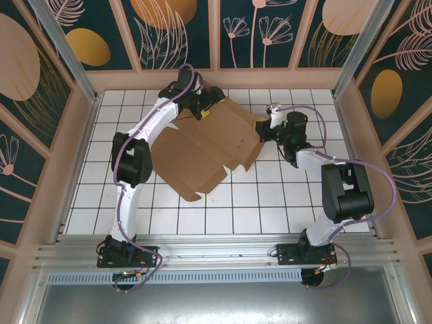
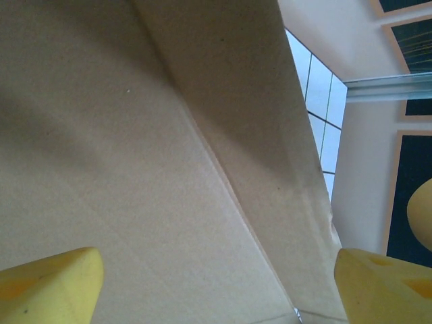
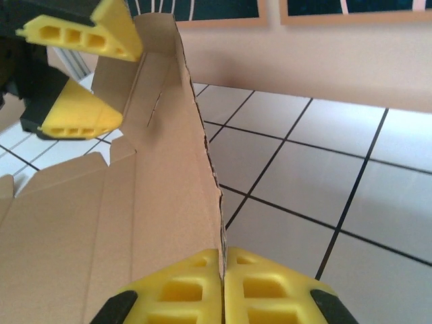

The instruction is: Fold the paper box

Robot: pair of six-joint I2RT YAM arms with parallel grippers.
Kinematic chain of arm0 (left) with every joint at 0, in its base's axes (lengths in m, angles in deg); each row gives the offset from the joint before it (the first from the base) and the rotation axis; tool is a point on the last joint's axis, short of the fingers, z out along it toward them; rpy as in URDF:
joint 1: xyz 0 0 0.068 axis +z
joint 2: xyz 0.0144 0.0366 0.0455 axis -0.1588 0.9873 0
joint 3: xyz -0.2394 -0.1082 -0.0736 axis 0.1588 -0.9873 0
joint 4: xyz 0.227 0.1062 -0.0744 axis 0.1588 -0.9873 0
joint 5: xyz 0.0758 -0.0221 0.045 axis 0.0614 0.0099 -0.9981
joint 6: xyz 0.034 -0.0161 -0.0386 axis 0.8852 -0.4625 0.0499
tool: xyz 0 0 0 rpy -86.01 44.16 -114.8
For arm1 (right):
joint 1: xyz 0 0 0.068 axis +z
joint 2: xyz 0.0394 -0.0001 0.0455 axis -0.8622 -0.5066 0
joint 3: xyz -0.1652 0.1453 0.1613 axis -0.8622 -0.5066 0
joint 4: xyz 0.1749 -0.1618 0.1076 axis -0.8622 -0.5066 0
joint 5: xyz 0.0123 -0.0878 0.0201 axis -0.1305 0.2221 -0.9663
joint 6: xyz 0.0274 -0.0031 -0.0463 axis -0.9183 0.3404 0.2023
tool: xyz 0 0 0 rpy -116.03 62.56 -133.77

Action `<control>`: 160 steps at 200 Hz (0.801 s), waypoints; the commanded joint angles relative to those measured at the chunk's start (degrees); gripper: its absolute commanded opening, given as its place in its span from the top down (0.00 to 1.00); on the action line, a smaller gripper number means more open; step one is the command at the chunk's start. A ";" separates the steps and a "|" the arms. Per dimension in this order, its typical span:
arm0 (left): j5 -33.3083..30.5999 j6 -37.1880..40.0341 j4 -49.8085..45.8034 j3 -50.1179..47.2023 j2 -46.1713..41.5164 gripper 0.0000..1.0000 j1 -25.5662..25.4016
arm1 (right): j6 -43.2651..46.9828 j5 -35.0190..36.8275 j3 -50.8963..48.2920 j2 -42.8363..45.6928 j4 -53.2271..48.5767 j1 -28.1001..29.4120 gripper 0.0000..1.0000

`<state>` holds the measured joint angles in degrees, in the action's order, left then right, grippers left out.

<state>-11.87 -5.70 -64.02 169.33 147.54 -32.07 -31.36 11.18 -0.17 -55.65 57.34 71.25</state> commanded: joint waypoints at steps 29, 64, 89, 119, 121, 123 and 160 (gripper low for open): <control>-4.39 1.07 -2.15 3.63 0.66 0.13 0.22 | 8.49 7.96 -0.37 5.07 -0.26 3.01 0.92; -6.79 -0.22 -0.46 2.66 -0.04 0.13 0.70 | 11.12 10.44 -2.04 7.02 0.63 4.60 0.92; -2.66 -1.69 11.17 -6.92 -6.19 0.14 0.67 | 13.24 12.36 -2.92 8.10 0.59 5.63 0.92; -1.33 -2.48 11.10 -6.02 -5.03 0.14 0.70 | 14.73 13.76 -4.39 8.72 1.66 6.55 0.92; -1.22 -2.50 10.65 -5.54 -4.74 0.15 0.68 | 14.86 13.85 -4.47 8.78 1.70 6.59 0.92; -1.06 -2.54 10.34 -5.15 -4.34 0.15 0.70 | 14.89 13.94 -4.57 8.81 1.76 6.75 0.92; 1.76 -3.99 16.78 -9.86 -7.49 0.18 0.71 | 17.92 16.60 -5.11 9.11 1.25 8.18 0.92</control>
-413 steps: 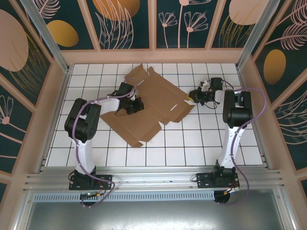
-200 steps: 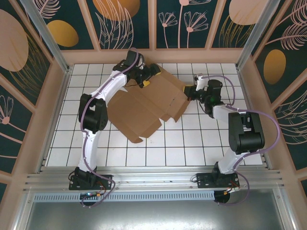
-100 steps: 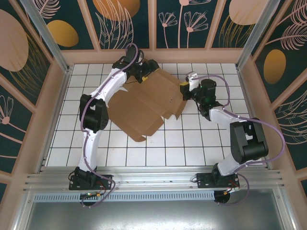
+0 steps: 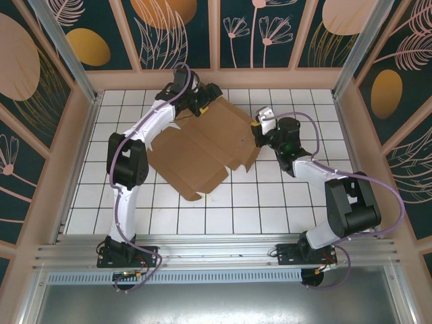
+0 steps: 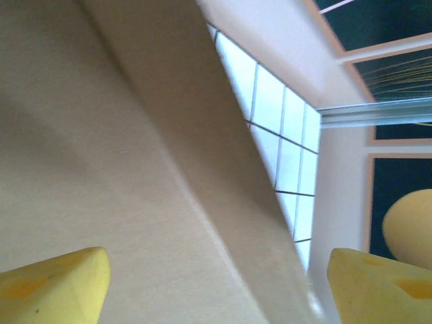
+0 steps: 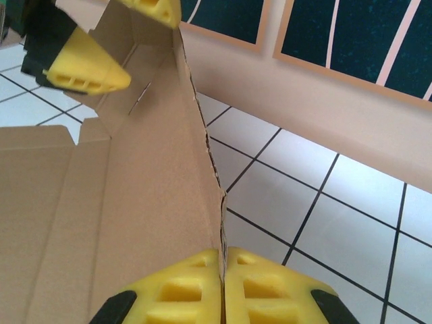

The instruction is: Fold the paper box

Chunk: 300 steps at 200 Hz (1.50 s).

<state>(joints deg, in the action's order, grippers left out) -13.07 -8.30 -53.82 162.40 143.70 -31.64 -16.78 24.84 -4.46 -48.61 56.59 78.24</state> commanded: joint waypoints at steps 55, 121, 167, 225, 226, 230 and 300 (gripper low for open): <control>3.82 -0.80 4.66 -2.46 -2.74 0.20 0.53 | 6.80 7.10 -2.16 3.64 4.82 2.73 0.92; 1.77 0.75 -3.78 9.99 3.18 0.21 0.53 | 13.91 12.58 -2.77 4.10 6.96 6.59 0.91; -0.12 2.89 -5.96 7.60 2.50 0.38 0.53 | 18.21 16.14 -2.56 4.15 8.07 8.80 0.90; -0.86 3.11 -5.28 5.88 2.37 0.55 0.57 | 20.98 19.52 -3.10 3.58 11.14 10.68 0.89; -0.85 3.11 -5.28 5.90 2.39 0.55 0.59 | 20.98 19.51 -3.12 3.62 11.14 10.68 0.89; -0.83 3.18 -5.19 5.92 2.48 0.58 0.62 | 21.03 19.47 -3.15 3.66 11.28 10.68 0.89; 0.87 -0.24 1.50 -1.66 -0.75 0.93 1.14 | 15.16 14.62 -4.90 8.40 9.86 10.43 0.41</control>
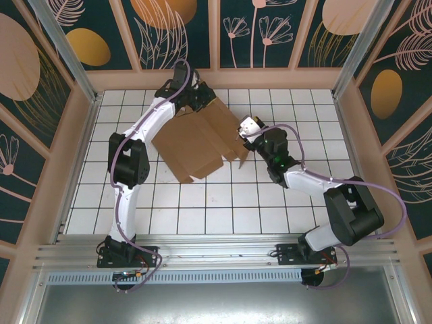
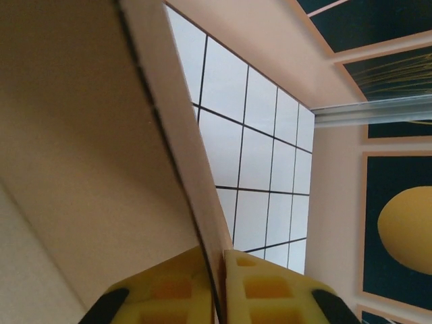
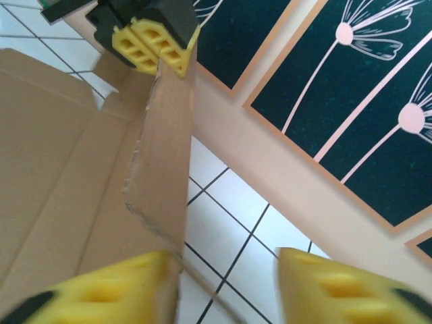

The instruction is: Fold the paper box

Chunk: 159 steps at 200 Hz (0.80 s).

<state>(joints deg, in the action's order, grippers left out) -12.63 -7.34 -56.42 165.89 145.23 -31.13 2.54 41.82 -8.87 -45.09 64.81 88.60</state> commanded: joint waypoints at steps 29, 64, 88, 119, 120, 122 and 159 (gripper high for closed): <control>0.61 -7.33 15.35 -16.58 -6.82 0.98 0.81 | -26.77 -21.22 4.24 9.10 -5.63 -7.20 0.40; -2.01 -19.85 31.19 -30.09 -11.91 1.00 0.81 | -49.23 -30.02 16.03 4.98 -19.43 -13.17 0.45; -4.54 -23.89 38.50 -34.02 -13.91 1.00 0.77 | -54.77 -32.01 22.30 1.39 -27.74 -12.69 0.57; -5.58 -26.45 42.39 -34.56 -14.29 1.00 0.89 | -60.53 -28.58 23.50 0.38 -31.75 -8.95 0.63; -5.62 -26.60 42.66 -34.62 -14.27 1.00 0.90 | -60.73 -28.55 23.69 0.22 -32.04 -8.89 0.63; -5.63 -26.96 43.11 -34.77 -14.30 1.00 0.97 | -61.34 -28.85 24.03 -0.10 -32.54 -8.64 0.64; -7.43 -30.57 50.42 -36.63 -15.14 1.00 1.36 | -55.49 -26.74 22.48 -1.41 -33.31 -0.40 0.74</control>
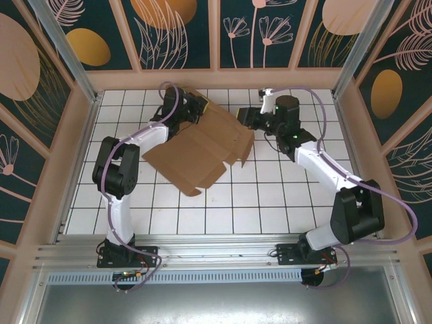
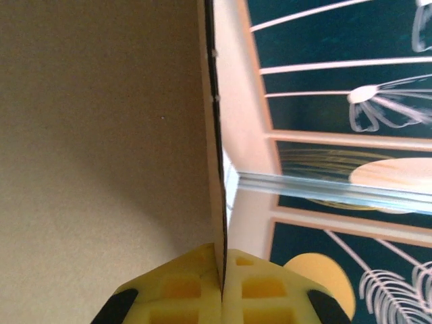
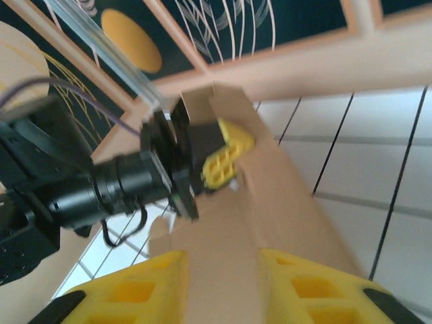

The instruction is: Fold the paper box

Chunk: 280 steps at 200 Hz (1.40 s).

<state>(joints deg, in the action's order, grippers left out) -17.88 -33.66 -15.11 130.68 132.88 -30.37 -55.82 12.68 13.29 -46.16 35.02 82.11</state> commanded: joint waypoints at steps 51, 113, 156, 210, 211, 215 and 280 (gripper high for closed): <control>-2.20 -4.75 11.94 -4.22 -2.69 1.00 0.67 | 14.77 17.23 1.01 -12.13 -8.49 20.82 0.88; -2.67 -2.13 10.66 -5.76 -2.20 1.00 0.91 | 11.98 23.87 5.85 -29.17 -6.95 26.05 1.00; -6.49 2.20 7.08 -7.15 -5.36 1.00 0.94 | 9.74 25.64 3.56 -31.69 -10.48 24.29 1.00; -13.81 5.36 1.54 -8.20 -9.46 1.00 0.97 | 7.10 26.20 -6.06 -23.84 -13.98 19.81 1.00; -13.93 5.36 1.59 -8.27 -9.59 1.00 0.91 | 6.97 26.20 -6.18 -23.75 -14.06 19.73 1.00; -14.30 5.36 1.60 -8.52 -9.77 1.00 0.94 | 6.73 26.20 -6.61 -23.31 -14.41 19.19 1.00; -15.85 3.84 3.48 -13.89 -10.99 1.00 0.84 | 4.39 26.84 -7.65 -21.54 -16.53 12.89 1.00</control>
<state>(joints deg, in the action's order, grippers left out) -30.80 -31.67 -11.89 119.01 123.48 -30.17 -50.03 36.31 7.22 -68.21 27.46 96.62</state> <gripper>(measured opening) 0.051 0.051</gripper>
